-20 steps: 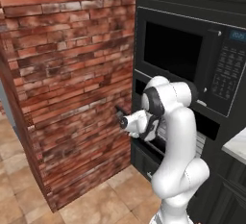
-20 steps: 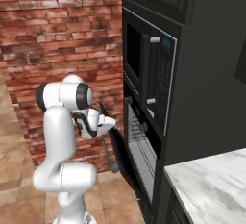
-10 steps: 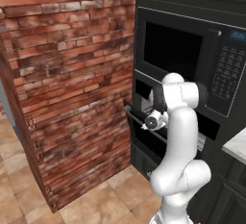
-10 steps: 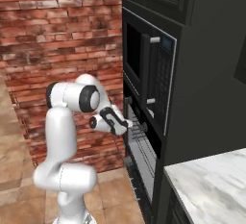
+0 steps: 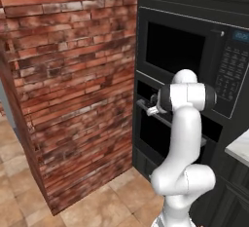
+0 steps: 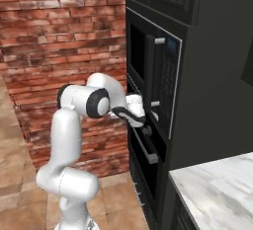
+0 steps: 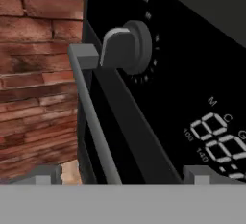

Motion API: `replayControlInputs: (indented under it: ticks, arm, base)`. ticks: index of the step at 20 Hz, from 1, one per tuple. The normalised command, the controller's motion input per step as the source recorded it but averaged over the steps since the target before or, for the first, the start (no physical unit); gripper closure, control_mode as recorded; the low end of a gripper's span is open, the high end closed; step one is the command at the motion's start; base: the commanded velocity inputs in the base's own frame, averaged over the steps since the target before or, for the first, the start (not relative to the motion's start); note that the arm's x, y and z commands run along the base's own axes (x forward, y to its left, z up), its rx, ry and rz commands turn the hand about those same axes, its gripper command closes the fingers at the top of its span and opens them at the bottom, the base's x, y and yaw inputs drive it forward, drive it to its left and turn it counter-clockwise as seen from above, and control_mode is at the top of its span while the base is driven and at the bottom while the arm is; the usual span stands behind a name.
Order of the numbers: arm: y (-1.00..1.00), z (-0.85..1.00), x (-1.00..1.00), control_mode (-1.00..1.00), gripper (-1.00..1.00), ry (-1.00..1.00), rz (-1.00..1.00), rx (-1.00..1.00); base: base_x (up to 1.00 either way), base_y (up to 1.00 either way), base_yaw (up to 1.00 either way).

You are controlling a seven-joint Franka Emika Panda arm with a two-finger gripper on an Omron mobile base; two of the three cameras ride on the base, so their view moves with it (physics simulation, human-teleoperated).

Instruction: Place the fish on the rack of the oven, and slide the rack back inside. Close the oven door.

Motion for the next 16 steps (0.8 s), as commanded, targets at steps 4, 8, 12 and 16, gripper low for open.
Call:
replayControlInputs:
  ticks: [4, 8, 12, 16]
  arm:
    - [0.67, -0.26, 0.16, -1.0, -1.0, -0.97, -0.44, -0.98]
    - [0.71, -0.28, 0.22, -1.0, -1.0, -0.93, -0.41, -0.98]
    - [0.78, -0.19, -0.14, -1.0, -1.0, -0.8, -0.33, -0.87]
    - [0.79, 0.0, -0.7, -1.0, -1.0, -0.59, -0.13, -0.62]
  base:
    - [0.0, 0.0, 0.0]
    - [0.0, 0.0, 0.0]
    - [0.0, 0.0, 0.0]
    - [0.0, 0.0, 0.0]
